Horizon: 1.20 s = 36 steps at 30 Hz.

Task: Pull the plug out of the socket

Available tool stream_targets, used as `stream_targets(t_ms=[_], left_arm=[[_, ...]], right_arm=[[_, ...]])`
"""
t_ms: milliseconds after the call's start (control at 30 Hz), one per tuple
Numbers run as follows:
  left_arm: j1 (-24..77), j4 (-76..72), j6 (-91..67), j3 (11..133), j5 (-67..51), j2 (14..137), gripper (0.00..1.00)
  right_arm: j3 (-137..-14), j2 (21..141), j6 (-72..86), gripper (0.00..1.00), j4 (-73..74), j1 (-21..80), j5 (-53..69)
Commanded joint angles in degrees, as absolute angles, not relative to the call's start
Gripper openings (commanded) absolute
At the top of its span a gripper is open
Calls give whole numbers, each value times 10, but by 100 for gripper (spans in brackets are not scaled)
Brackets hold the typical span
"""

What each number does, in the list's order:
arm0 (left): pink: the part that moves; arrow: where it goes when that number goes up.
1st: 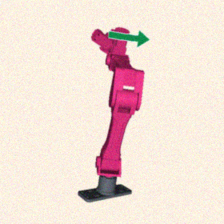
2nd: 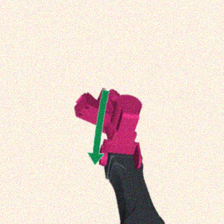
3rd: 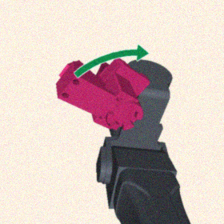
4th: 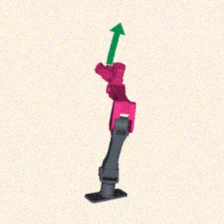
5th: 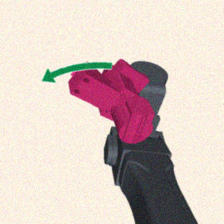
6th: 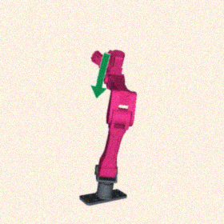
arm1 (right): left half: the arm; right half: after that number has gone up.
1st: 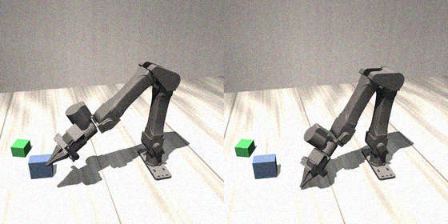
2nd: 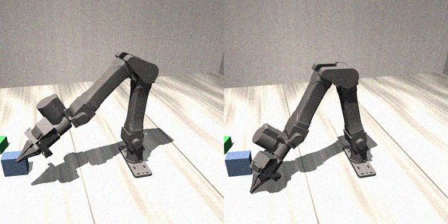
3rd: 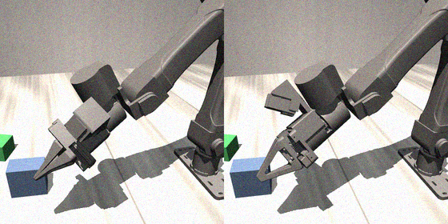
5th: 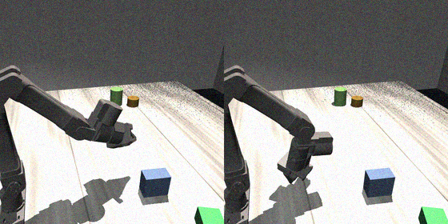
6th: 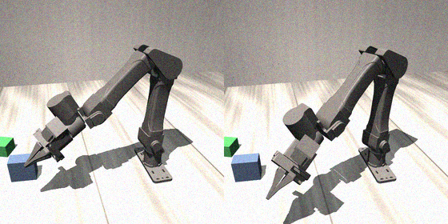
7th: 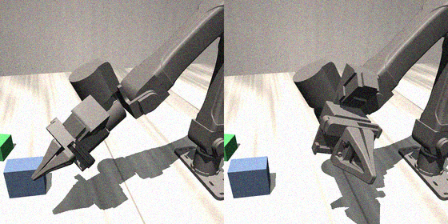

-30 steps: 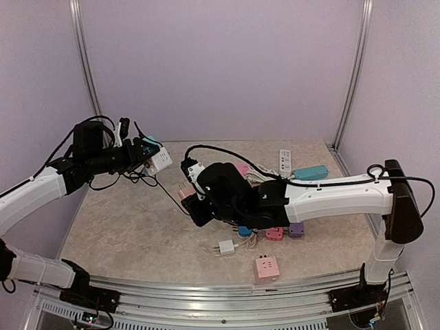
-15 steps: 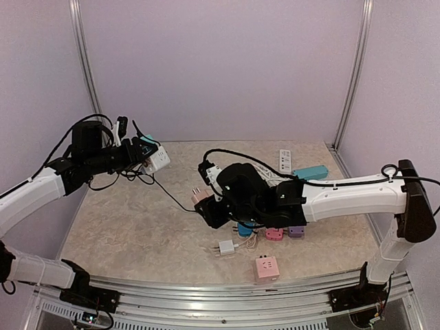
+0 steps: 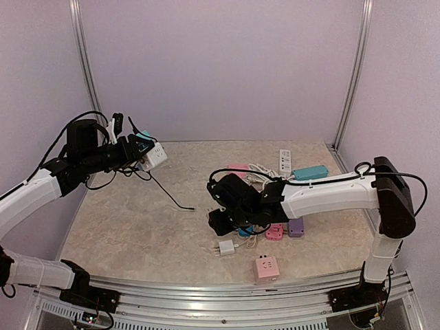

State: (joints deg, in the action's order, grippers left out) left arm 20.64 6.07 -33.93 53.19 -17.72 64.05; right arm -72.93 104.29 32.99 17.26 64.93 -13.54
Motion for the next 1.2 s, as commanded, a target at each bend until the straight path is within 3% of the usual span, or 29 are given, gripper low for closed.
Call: stream_targets(t_ms=[0, 433, 933, 1167], left_arm=[[203, 34, -327, 555, -177, 631, 23], [202, 34, -328, 555, -178, 632, 23], [201, 34, -329, 555, -181, 637, 23], [201, 32, -332, 555, -187, 637, 23]], right_arm=[[-771, 1086, 341, 0, 222, 644, -129], [-778, 1136, 342, 10, 232, 627, -98], [-782, 1136, 337, 68, 245, 627, -111], [-729, 1055, 325, 73, 169, 627, -114]])
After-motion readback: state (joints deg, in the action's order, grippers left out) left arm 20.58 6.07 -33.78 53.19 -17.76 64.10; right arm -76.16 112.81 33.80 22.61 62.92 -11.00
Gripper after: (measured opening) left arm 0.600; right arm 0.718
